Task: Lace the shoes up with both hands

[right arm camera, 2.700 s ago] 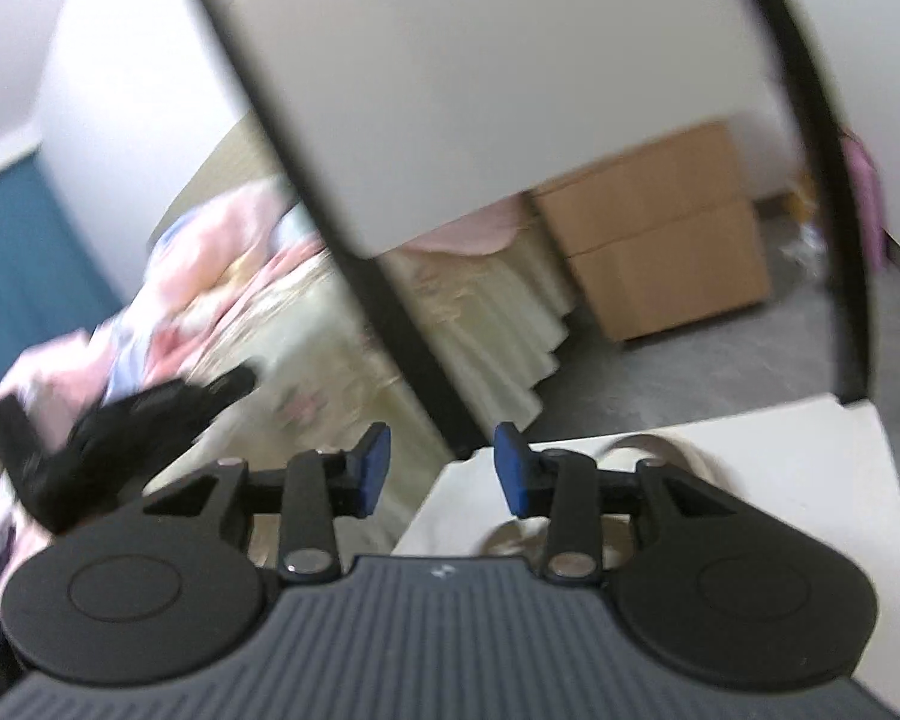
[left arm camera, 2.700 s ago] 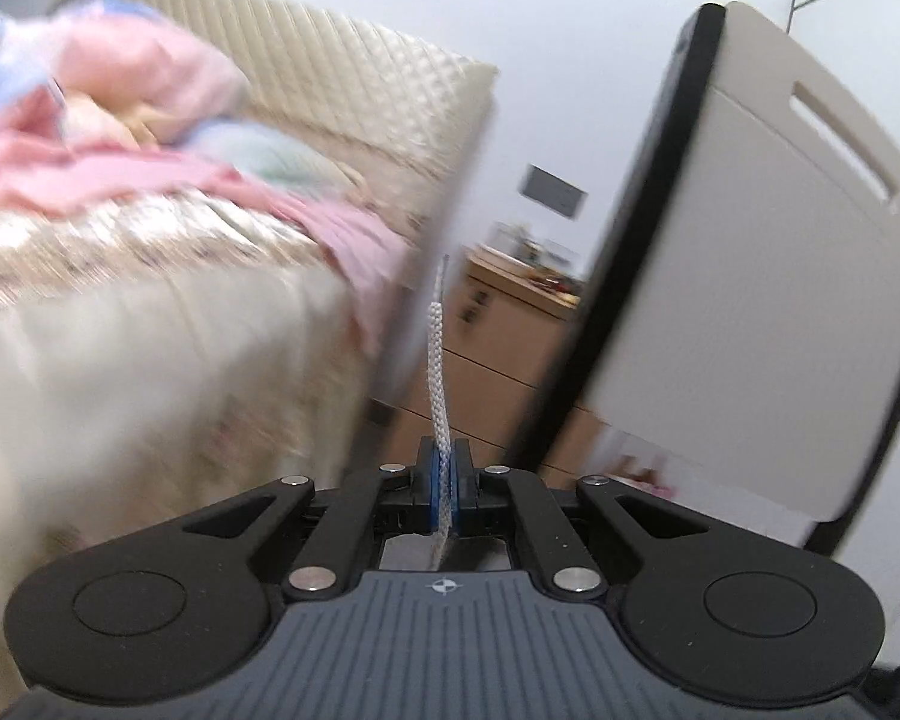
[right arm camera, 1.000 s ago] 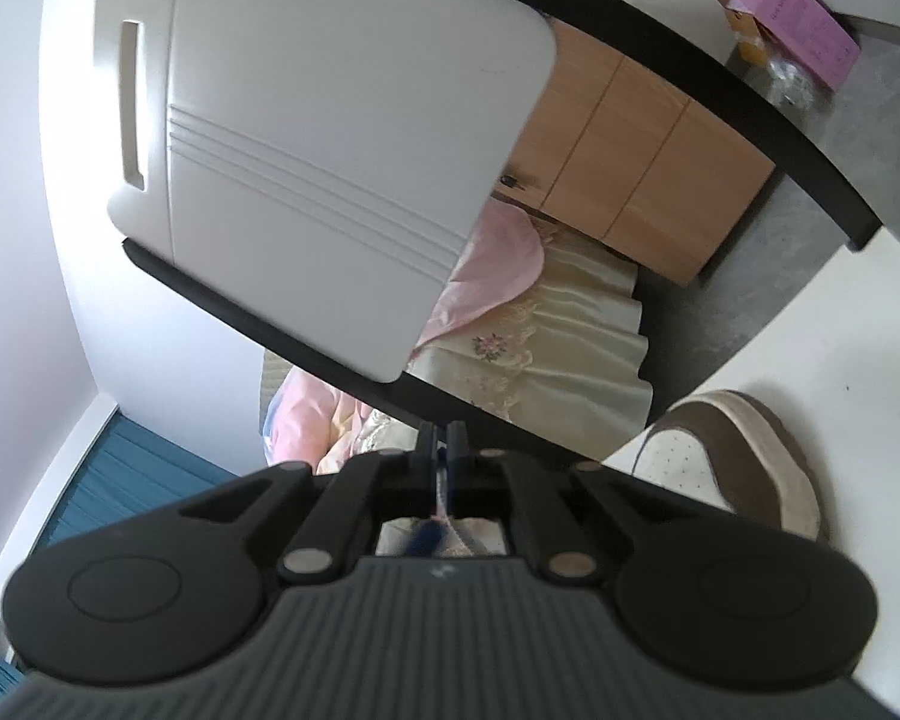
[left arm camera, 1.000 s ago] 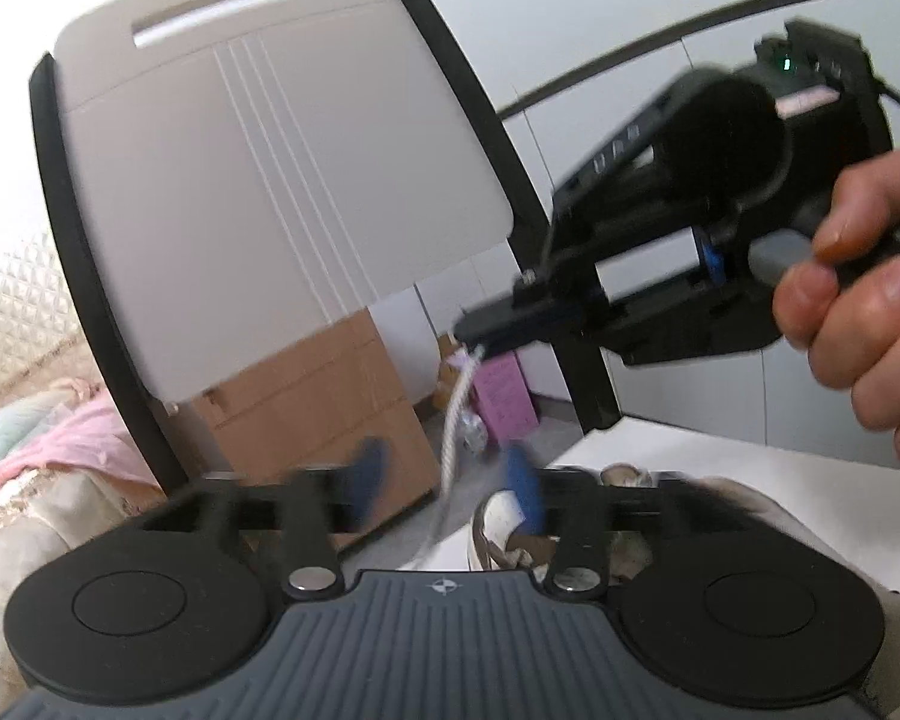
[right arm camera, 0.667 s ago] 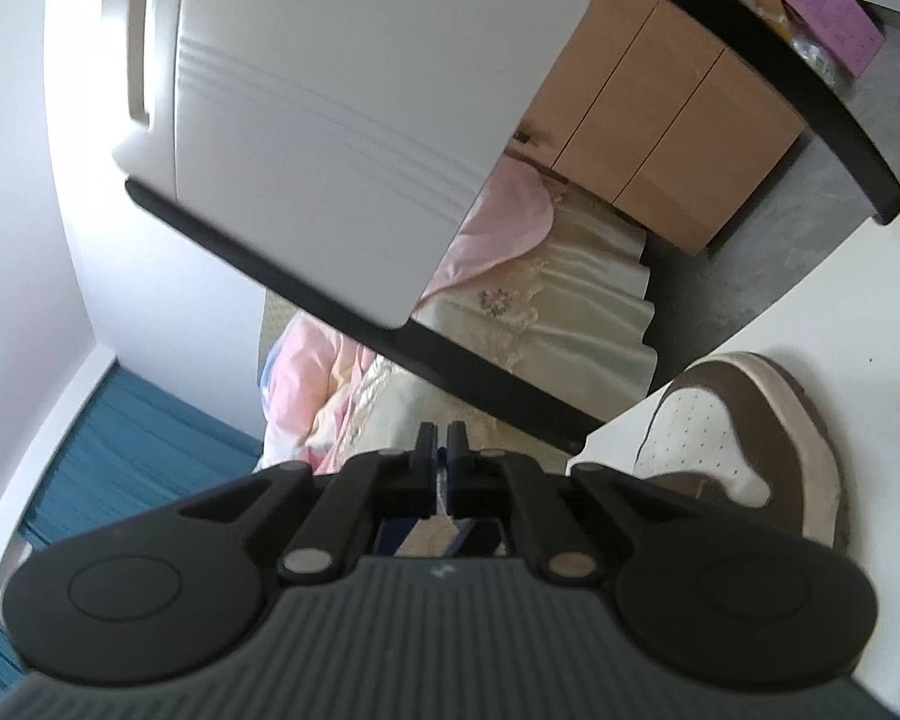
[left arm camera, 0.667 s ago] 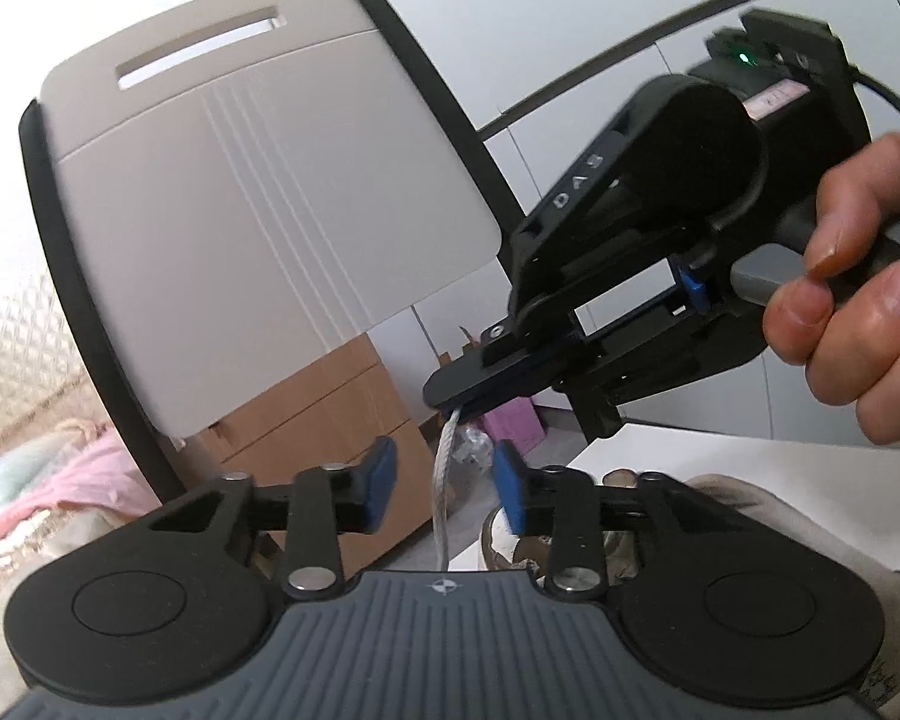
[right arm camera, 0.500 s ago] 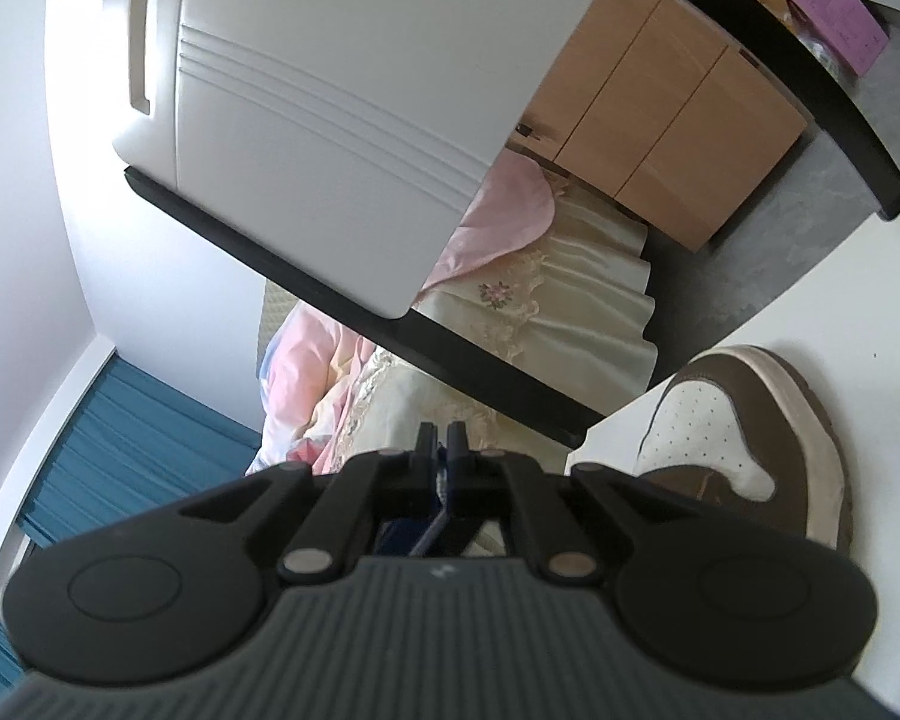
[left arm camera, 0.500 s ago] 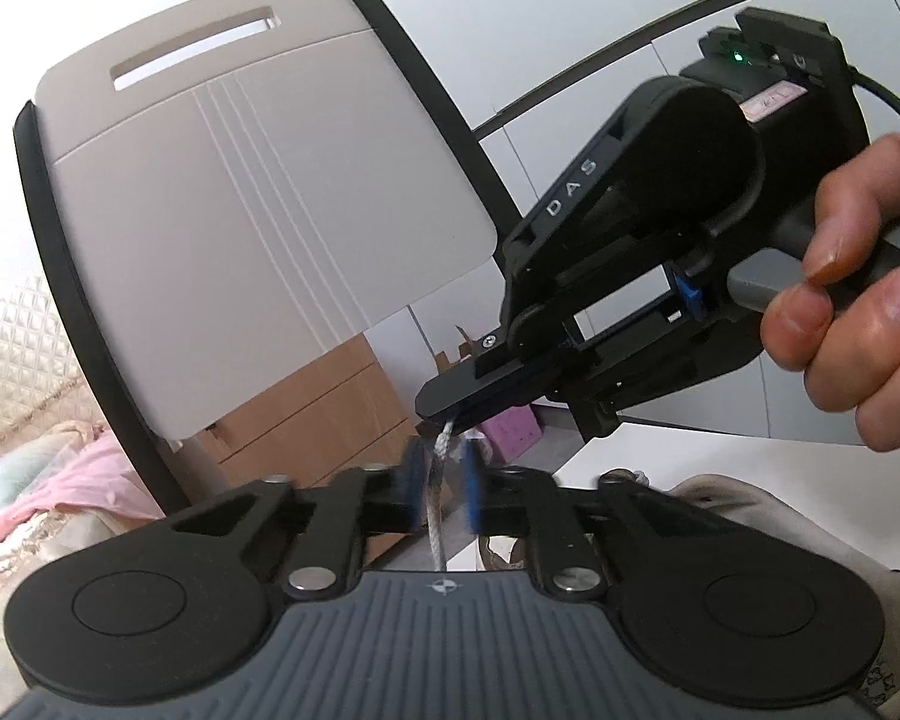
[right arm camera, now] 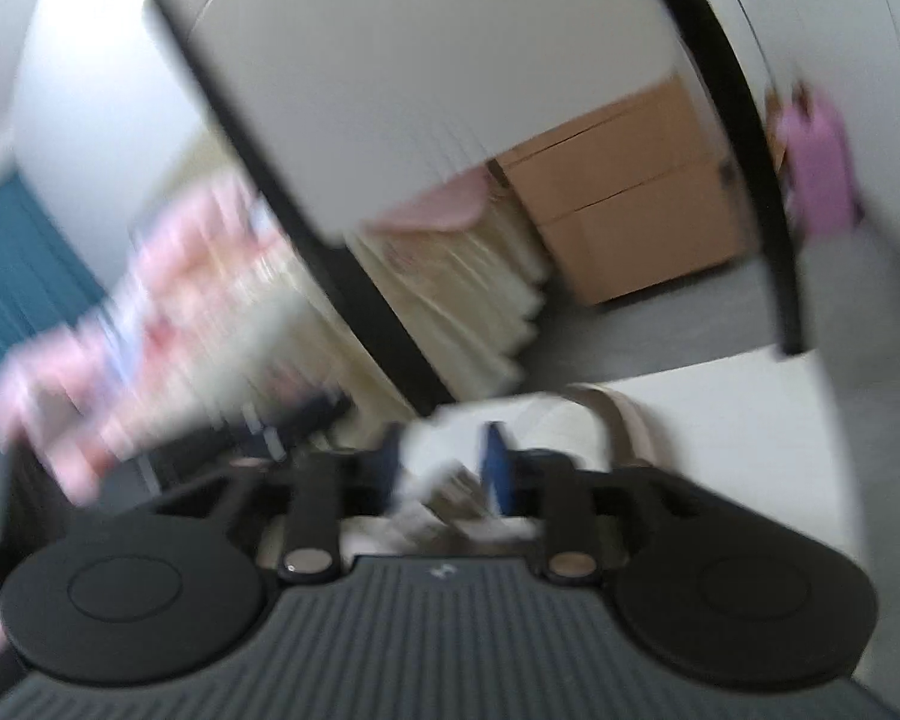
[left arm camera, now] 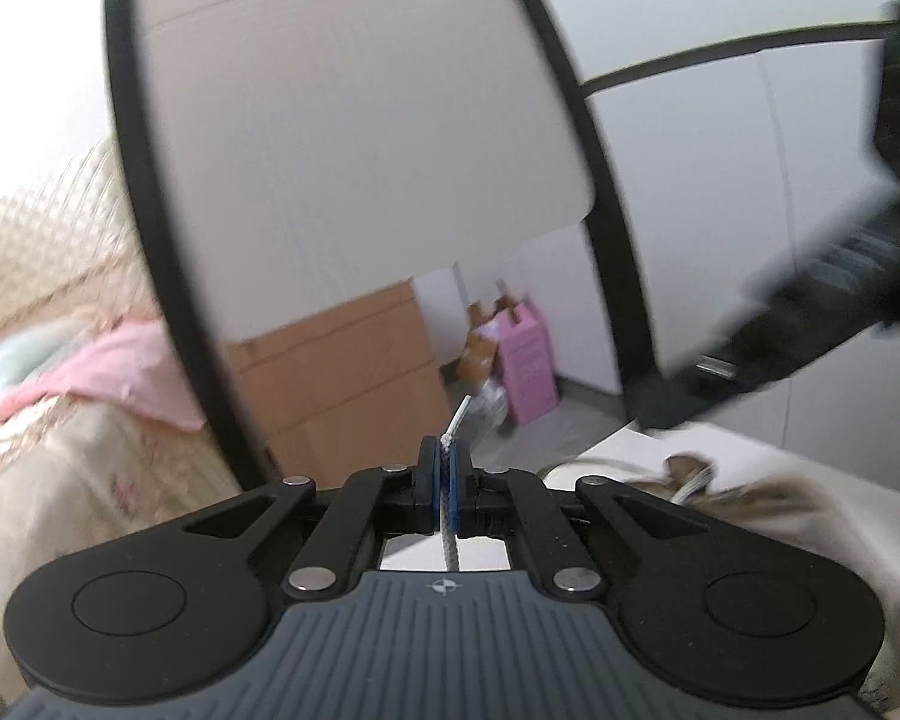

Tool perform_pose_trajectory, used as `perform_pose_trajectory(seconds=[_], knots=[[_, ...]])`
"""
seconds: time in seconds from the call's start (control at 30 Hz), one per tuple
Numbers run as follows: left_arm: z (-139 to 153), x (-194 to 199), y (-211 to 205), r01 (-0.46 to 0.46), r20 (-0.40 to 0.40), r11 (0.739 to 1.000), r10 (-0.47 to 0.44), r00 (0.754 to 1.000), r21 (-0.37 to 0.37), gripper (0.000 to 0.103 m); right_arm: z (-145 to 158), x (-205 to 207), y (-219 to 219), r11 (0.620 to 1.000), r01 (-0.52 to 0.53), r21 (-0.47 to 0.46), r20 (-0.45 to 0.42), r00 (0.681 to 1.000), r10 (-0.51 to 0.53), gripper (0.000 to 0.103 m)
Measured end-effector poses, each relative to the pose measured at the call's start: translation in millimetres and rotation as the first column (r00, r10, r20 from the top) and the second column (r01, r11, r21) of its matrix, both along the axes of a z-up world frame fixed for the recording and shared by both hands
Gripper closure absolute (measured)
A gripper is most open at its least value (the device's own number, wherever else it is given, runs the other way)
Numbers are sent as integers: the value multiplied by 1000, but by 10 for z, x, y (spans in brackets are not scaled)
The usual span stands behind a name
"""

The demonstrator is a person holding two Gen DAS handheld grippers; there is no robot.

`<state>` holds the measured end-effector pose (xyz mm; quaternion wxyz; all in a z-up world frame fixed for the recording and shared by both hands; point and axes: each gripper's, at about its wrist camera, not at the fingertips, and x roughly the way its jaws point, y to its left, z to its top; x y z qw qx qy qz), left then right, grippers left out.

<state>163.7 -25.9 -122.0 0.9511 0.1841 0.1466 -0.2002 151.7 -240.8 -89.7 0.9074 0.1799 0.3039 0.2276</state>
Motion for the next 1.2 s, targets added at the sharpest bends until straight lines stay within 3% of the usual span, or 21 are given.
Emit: perform_pose_trajectory(seconds=[0.13,0.2,0.27,0.33,0.4,0.5,0.67,0.9,1.0,1.2], knots=[[-28,-28,-22,5,-4,999,-5,1000,43,100,-85,-166,122,995,-26,-94,-34,999,23,63],[-35,-37,-55,21,0,997,-21,1000,75,100,-121,-195,216,983,-20,-185,-24,1000,16,63],[-51,-52,-96,45,3,993,-46,999,105,100,-186,-197,308,958,-12,-288,-9,1000,10,69],[-73,-71,-149,74,8,988,-76,997,138,100,-227,-225,302,953,-5,-303,15,1000,10,77],[-98,-102,-202,104,12,980,-108,994,171,100,-243,-215,233,966,6,-260,17,1000,-2,84],[-173,-223,-269,156,22,962,-165,986,223,100,-348,-115,-30,998,-11,-62,-35,999,9,91],[-191,-386,-399,217,12,907,-237,971,361,100,-496,19,-396,976,34,213,-158,988,0,91],[-178,-608,-603,258,-70,847,-255,964,464,100,-583,64,-509,938,87,334,-238,971,-6,90],[-160,-571,-669,238,-101,858,-216,971,456,100,-592,62,-524,925,102,366,-255,967,-6,90],[-204,-589,-838,195,-129,843,-150,980,501,100,-633,69,-539,901,125,414,-283,959,-3,89]])
